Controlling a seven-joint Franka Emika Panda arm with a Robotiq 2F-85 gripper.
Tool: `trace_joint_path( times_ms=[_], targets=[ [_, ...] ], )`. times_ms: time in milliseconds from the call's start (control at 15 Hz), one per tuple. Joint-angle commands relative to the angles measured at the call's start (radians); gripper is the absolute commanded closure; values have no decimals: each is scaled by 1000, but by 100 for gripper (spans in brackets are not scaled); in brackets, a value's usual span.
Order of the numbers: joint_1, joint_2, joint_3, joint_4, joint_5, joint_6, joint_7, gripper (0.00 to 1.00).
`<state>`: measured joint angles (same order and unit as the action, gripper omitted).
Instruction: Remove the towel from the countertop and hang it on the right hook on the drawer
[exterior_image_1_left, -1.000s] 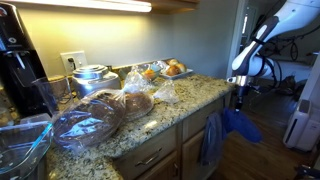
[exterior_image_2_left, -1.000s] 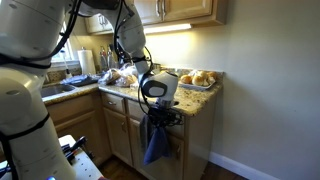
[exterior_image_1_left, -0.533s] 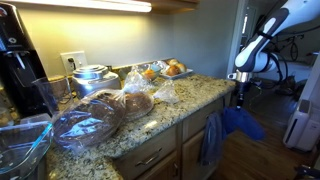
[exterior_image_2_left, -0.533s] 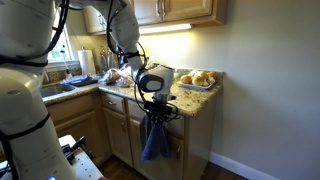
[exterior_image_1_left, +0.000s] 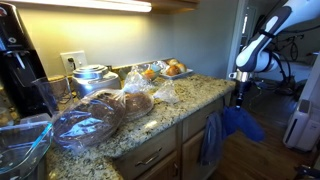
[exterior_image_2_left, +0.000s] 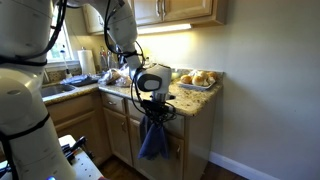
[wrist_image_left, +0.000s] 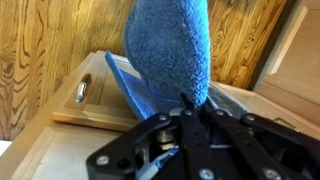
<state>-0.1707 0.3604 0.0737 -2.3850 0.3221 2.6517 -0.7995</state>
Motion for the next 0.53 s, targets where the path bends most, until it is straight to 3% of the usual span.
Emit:
trace_joint_path(
  times_ms=[0, 400, 467],
  targets=[
    [-13, 10, 15, -17, -4, 64, 60, 91],
    [-18, 57, 41, -8, -23, 139, 126, 92],
    [-21, 59, 45, -10, -26, 144, 130, 65]
  ],
)
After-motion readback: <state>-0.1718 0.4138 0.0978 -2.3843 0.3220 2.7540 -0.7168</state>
